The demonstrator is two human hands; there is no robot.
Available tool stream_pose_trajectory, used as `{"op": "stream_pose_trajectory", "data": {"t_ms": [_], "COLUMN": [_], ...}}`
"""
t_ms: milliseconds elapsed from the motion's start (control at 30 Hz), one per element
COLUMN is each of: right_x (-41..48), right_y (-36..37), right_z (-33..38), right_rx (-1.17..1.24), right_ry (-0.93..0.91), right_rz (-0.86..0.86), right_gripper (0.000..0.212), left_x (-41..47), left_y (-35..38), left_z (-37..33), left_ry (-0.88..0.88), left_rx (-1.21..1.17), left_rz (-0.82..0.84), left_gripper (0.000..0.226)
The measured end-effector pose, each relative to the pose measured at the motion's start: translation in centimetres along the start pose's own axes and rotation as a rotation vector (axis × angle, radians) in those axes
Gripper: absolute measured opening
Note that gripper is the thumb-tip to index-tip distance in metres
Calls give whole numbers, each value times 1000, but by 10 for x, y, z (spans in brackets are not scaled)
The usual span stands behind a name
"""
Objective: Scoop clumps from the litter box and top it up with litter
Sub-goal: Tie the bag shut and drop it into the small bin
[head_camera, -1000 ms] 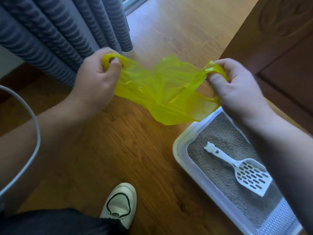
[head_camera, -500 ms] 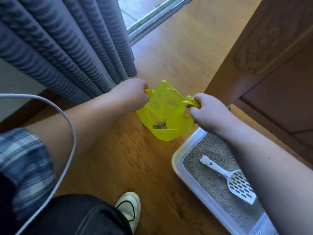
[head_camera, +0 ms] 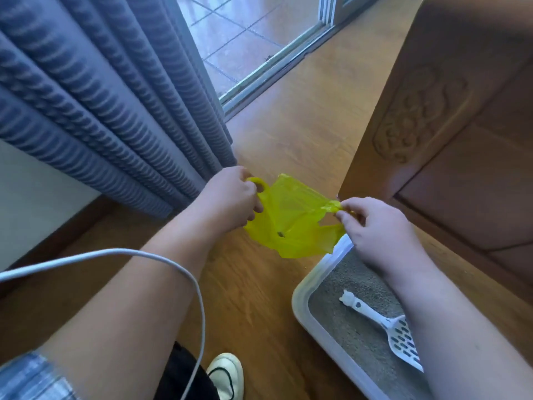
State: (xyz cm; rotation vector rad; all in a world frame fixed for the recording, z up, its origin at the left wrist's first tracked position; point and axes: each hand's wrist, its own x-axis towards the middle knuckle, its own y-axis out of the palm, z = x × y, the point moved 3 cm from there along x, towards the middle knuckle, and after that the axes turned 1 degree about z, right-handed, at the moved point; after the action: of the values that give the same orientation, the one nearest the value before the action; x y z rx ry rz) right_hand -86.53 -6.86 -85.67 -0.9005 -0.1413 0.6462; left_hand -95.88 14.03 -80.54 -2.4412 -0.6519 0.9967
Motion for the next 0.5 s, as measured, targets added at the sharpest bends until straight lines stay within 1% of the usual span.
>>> {"op": "stream_pose_trajectory", "data": {"t_ms": [67,133,200,233,300,367,433,500], "right_x": [-5,-7,-11,-13,-15,-17,-16,-14], "right_y": [2,0,-2,-4,-8,-13,-19,-26], "right_z": [0,-1,-5,-5,0,4,0,-7], "right_rx": [48,51,31,37,111,166,212,315], "right_ry": [-49,-67,-69,-80,-146,-213,-204,-150], "right_rz": [5,-8,-11,-4,44,86,77,40], "right_gripper": [11,12,18,21,22,17,17,17], "left_x": [7,12,9,5,-1,-2,4,10], "left_y": [15,29,50,61,85,102,108,109], "left_z": [-11,-24,-36,-41,-43,-41,-39,-40], "left_ry": [34,69,115,165,262,309,300,304], "left_rx": [-176,-256,-376,-386,-336,-209,-117,-107], "left_rz": [30,36,113,153,246,329,383,428], "left_gripper": [31,31,28,26,22,23,24,25]}}
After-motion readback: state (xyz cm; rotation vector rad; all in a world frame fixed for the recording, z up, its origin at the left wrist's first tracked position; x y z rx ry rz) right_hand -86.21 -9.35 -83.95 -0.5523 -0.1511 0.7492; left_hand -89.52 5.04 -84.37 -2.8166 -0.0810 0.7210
